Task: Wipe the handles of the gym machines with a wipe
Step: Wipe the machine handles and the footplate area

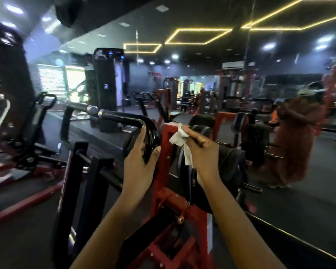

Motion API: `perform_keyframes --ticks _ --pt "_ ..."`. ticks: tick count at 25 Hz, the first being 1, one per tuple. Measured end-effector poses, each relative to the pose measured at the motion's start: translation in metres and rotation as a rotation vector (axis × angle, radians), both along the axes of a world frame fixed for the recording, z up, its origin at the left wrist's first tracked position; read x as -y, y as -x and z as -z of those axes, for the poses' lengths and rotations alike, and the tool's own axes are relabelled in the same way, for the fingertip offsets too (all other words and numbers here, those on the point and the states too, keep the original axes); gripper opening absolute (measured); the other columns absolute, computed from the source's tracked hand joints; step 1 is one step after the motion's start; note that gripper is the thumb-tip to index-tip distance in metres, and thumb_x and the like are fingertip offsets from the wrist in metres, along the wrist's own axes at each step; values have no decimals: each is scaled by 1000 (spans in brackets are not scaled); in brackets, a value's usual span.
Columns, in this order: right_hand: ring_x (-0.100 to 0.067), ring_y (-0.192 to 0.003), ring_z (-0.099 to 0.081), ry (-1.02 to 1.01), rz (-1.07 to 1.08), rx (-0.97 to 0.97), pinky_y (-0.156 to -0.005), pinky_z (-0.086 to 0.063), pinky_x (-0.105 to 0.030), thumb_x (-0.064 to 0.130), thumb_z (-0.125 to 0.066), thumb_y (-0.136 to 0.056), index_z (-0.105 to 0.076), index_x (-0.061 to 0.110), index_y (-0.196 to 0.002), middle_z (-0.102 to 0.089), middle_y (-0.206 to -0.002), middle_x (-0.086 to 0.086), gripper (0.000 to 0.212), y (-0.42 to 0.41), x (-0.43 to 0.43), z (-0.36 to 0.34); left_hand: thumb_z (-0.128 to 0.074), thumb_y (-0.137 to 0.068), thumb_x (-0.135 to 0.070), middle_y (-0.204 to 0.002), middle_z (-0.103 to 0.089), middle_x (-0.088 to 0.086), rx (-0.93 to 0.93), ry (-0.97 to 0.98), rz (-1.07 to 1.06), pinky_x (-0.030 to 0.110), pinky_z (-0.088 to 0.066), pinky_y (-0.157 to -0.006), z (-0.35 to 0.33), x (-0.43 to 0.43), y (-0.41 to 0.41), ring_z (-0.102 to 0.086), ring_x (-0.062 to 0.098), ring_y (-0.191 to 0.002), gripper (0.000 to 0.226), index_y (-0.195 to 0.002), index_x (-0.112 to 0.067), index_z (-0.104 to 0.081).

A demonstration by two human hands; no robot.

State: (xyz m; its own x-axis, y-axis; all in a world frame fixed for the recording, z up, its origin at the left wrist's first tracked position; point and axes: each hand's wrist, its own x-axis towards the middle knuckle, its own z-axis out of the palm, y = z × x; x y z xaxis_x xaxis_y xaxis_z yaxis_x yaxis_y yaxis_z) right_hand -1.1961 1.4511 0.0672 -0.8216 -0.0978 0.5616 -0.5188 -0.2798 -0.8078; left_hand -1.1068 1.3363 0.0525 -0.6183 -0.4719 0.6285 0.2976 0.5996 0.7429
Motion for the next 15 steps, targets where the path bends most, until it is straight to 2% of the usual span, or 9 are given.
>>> perform_keyframes --ticks 2,4,7,9,12,15 --pt "-1 -99 -63 27 -80 -20 -90 -49 -18 -1 -56 -87 -69 15 -106 -69 -106 4 28 16 12 5 -58 -89 -26 -129 -58 -8 -24 -4 -23 18 -42 -98 5 -1 5 -54 -1 -114 62 -142 -37 -28" --pt "-5 -99 -64 79 -166 -19 -88 -49 -19 -1 -56 -86 -69 22 -102 -70 -104 4 31 29 24 5 -60 -87 -21 -117 -61 -20 -48 -21 -35 6 -41 -86 5 0 6 -55 -13 -103 62 -142 -35 -32" --pt "0 -97 -64 145 -326 -49 -83 -48 -14 -1 -57 -86 -69 24 -99 -70 -98 11 31 43 39 3 -63 -84 -10 -98 -66 -21 -45 -80 -47 4 -43 -75 2 1 7 -60 -11 -92 57 -131 -38 -43" --pt "2 -98 -63 158 -418 -133 -85 -48 -14 -3 -58 -85 -68 22 -102 -69 -100 12 31 44 50 6 -64 -81 -14 -91 -68 -25 -22 -90 -56 7 -45 -77 -4 -1 3 -61 -11 -92 55 -123 -44 -45" --pt "0 -103 -62 218 -452 -312 -95 -48 -23 -3 -56 -83 -65 19 -106 -67 -105 14 33 44 71 15 -63 -72 -25 -101 -71 -16 13 -83 -141 16 -49 -85 -6 -6 2 -63 -2 -99 59 -127 -41 -48" --pt "-4 -103 -63 342 -471 -392 -94 -49 -28 -1 -56 -80 -65 11 -109 -68 -106 10 32 58 96 20 -61 -74 -24 -112 -67 -17 4 -81 -249 10 -48 -84 -9 -14 5 -61 -3 -106 56 -128 -35 -50"
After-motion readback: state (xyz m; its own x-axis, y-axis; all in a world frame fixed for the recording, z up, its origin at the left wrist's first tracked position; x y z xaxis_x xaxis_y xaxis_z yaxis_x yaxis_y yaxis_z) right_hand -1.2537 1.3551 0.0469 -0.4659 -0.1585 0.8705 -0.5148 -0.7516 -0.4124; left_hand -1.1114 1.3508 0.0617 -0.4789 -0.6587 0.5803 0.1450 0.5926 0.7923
